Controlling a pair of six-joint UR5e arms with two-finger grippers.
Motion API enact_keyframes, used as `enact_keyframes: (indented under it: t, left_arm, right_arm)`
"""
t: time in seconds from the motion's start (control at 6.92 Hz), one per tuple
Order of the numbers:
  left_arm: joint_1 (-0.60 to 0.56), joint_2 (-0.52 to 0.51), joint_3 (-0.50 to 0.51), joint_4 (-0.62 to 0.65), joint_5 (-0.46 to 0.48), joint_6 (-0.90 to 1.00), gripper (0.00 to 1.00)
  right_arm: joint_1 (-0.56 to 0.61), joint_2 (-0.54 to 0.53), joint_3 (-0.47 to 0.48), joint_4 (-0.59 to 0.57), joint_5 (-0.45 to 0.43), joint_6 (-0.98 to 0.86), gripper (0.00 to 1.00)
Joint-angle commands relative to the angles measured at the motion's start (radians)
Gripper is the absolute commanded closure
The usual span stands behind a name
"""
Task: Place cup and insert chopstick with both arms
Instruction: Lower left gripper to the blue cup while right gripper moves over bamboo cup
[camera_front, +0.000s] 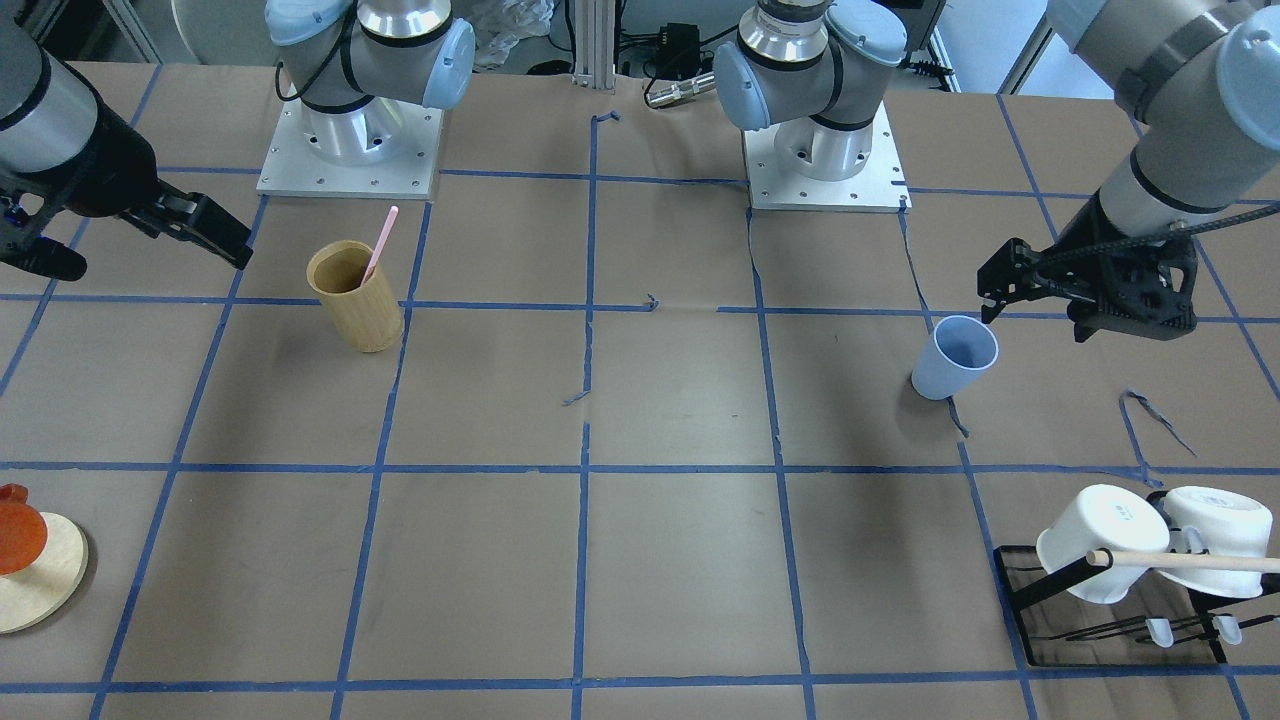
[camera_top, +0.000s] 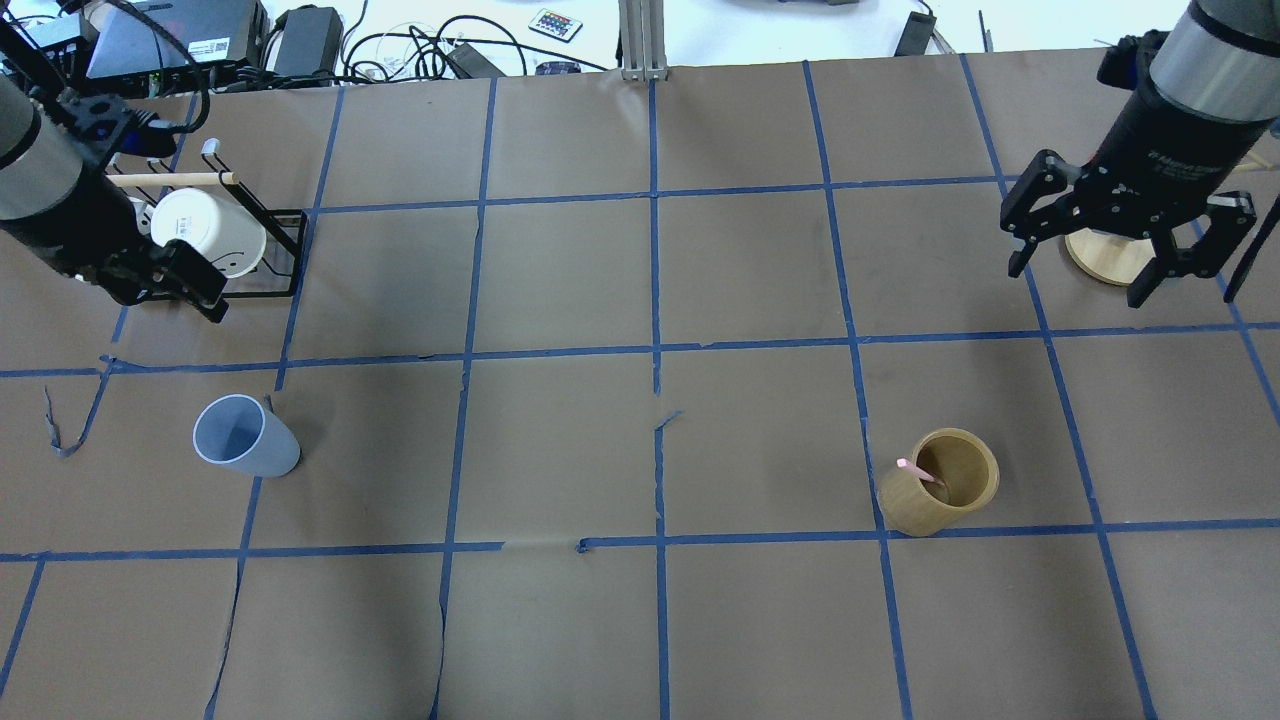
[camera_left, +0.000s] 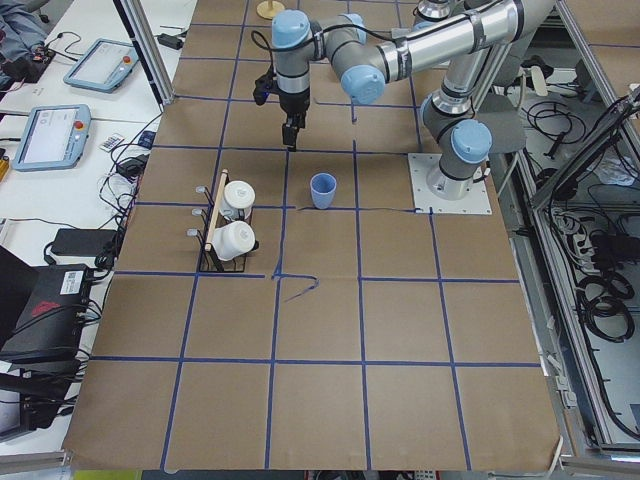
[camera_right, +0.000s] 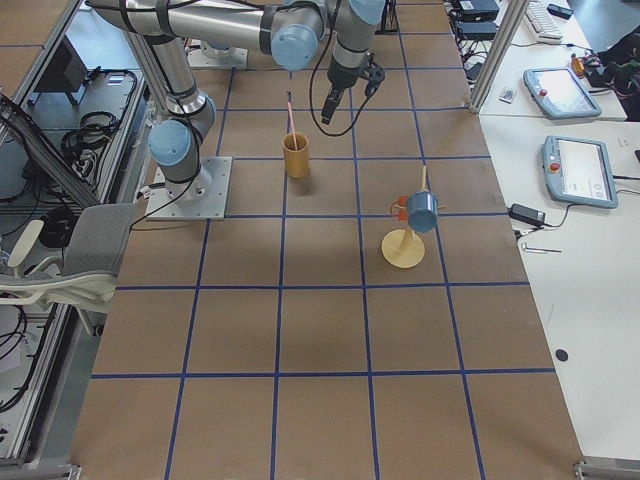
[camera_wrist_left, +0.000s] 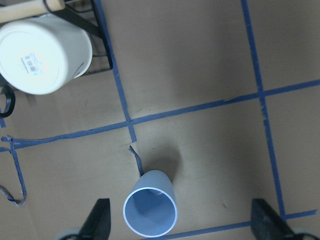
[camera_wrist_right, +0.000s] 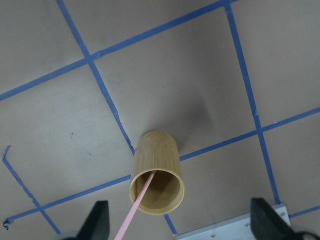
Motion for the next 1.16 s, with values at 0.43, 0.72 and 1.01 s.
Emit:
enact_keyframes:
  t: [0.43, 0.72, 1.01]
  left_arm:
    - [0.176, -0.027, -0.246, 0.232, -0.021, 0.109, 0.01]
    - [0.177, -0.082, -0.248, 0.246, -0.018, 0.054, 0.06]
    - [0.152, -0.105, -0.260, 0.243, -0.011, -0.035, 0.11]
  right_arm:
    - [-0.009, 0.014, 0.215, 0.079, 0.256, 0.268, 0.00]
    - [-0.009, 0.014, 0.298, 0.079, 0.328, 0.325, 0.00]
    - [-0.006, 0.014, 0.311, 0.082, 0.336, 0.349, 0.08]
